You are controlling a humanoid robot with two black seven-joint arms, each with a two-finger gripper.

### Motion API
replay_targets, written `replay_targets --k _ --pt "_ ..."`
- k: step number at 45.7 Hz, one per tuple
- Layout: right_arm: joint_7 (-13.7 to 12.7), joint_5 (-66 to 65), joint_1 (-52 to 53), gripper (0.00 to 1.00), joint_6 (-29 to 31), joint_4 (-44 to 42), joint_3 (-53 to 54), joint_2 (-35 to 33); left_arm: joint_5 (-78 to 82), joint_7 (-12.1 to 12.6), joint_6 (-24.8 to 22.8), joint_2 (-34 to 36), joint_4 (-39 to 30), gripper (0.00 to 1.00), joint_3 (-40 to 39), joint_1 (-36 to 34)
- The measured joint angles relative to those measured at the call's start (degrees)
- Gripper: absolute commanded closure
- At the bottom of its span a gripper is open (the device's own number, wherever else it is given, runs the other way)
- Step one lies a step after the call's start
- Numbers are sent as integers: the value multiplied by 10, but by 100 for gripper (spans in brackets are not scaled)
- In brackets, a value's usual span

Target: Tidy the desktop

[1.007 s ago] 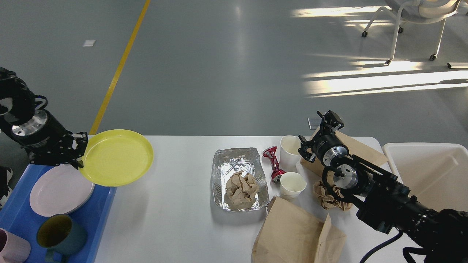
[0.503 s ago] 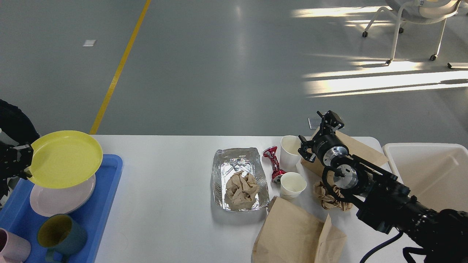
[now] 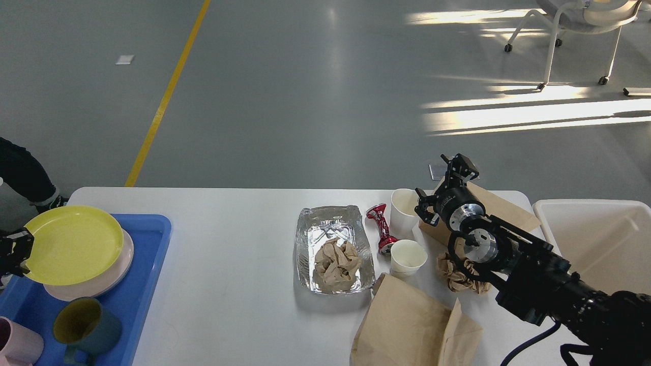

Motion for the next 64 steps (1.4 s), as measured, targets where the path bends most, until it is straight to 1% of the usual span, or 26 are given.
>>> replay_targets --k 11,17,24,26,28,30,35,36,40,43,47,51,56,64 --pt "0 0 0 0 0 0 0 0 0 0 36 -6 1 100 -7 22" --pt "0 0 0 0 0 0 0 0 0 0 40 -12 1 100 -7 28" --pt "0 0 0 0 0 0 0 0 1 -1 44 -17 1 97 -7 29" --pt "0 0 0 0 0 0 0 0 1 -1 44 -18 1 95 -6 29" --pt "0 0 0 0 0 0 0 0 1 0 44 -18 1 91 -6 30" --pt "0 0 0 0 0 0 0 0 1 0 44 -18 1 85 -6 32" --pt "0 0 -1 0 0 0 0 0 1 -1 46 -19 1 61 -6 35" --pt "0 0 -1 0 0 0 0 0 1 -1 48 -19 1 54 -6 35" --pt "0 0 -1 0 0 0 0 0 1 -2 76 -20 1 33 -6 37" --pt "0 0 0 0 0 0 0 0 2 0 114 -20 1 20 -6 38" --pt "0 0 0 0 0 0 0 0 2 1 163 -24 1 13 -6 41" --pt "0 0 0 0 0 0 0 0 3 1 197 -25 1 8 -6 43" --pt "0 0 0 0 0 0 0 0 3 -3 218 -25 2 8 -15 43" --pt "0 0 0 0 0 0 0 0 2 -8 232 -19 4 6 -57 43"
